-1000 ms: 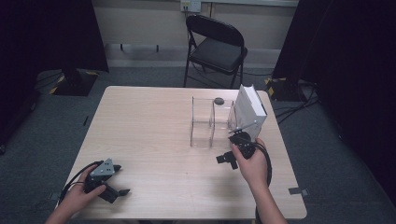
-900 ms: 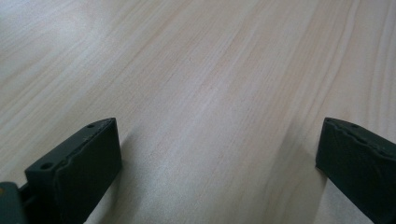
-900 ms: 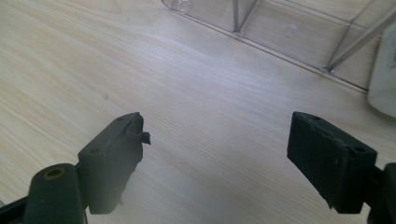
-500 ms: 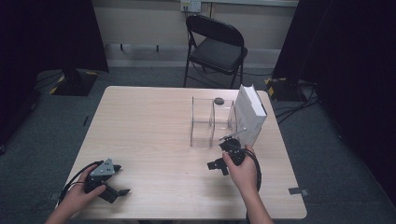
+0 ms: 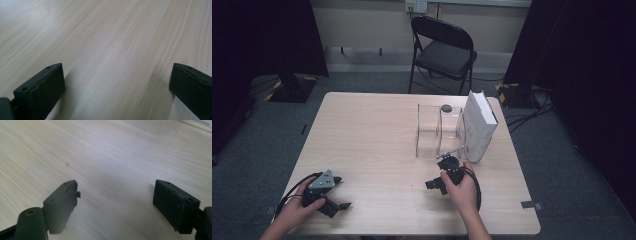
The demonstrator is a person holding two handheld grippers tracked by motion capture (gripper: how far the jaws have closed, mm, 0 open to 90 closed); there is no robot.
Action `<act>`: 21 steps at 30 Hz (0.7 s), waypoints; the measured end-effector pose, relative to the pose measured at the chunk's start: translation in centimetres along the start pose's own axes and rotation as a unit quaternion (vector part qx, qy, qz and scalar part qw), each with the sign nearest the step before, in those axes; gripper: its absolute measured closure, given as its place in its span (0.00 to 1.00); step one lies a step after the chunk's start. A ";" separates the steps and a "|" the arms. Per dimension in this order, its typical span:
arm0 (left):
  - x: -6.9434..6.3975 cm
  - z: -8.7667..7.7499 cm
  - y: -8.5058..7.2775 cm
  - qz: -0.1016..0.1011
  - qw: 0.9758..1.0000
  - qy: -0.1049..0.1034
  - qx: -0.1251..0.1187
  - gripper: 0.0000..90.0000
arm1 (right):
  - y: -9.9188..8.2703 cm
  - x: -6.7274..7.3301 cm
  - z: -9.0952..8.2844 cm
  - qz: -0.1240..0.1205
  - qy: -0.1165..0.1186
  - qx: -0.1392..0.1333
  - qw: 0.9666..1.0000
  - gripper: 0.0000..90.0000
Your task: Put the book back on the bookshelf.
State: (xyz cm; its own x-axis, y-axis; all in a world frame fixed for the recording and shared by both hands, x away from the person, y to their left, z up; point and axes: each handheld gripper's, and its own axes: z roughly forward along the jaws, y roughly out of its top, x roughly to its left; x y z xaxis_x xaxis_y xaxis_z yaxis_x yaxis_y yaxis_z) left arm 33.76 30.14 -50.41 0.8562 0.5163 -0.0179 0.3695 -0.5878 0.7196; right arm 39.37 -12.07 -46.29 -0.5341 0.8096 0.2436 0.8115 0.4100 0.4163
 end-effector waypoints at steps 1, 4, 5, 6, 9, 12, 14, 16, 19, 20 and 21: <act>0.0 0.0 0.0 0.000 1.000 0.000 0.000 0.00 | -0.1 0.1 0.3 -0.005 -0.003 -0.002 1.000 0.21; 0.0 0.0 0.0 0.000 1.000 -0.001 0.000 0.00 | -0.2 0.4 0.8 -0.014 -0.007 -0.003 1.000 0.18; 0.0 0.0 0.0 0.000 1.000 -0.001 0.000 0.00 | -0.2 0.6 0.9 -0.012 -0.007 -0.007 1.000 0.18; 0.0 0.0 0.0 0.000 1.000 -0.001 0.000 0.00 | -0.2 0.7 0.9 -0.020 -0.009 -0.009 1.000 0.18; 0.0 0.0 0.0 0.000 1.000 0.000 0.000 0.00 | -0.3 1.2 1.4 -0.042 -0.020 -0.024 0.999 0.15; 0.0 0.0 0.0 0.000 1.000 0.000 0.000 0.00 | -0.8 1.8 1.8 -0.075 -0.045 -0.043 0.995 0.15; 0.0 0.0 0.0 0.000 1.000 0.000 0.000 0.00 | -1.3 2.3 2.2 -0.101 -0.066 -0.061 0.991 0.13; 0.0 0.0 0.0 0.000 1.000 0.000 0.000 0.00 | -1.7 2.6 2.6 -0.113 -0.077 -0.081 0.987 0.11; 0.0 0.0 0.0 0.001 1.000 0.000 0.000 0.00 | -2.5 2.5 3.2 -0.116 -0.072 -0.135 0.981 0.11; 0.0 0.0 0.0 0.001 1.000 0.000 0.000 0.00 | -2.7 2.4 3.3 -0.115 -0.069 -0.151 0.979 0.11; 0.0 0.0 0.0 0.002 1.000 0.000 0.001 0.00 | -2.9 2.4 3.4 -0.117 -0.069 -0.163 0.977 0.11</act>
State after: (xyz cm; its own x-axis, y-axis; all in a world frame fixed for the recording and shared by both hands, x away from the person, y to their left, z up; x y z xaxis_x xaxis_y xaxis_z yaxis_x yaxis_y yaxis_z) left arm 33.78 30.16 -50.40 0.8577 0.5140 -0.0146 0.3667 -0.5915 0.7181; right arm 36.56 -9.91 -49.95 -0.6409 0.7676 -0.0024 0.5408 0.4537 0.7083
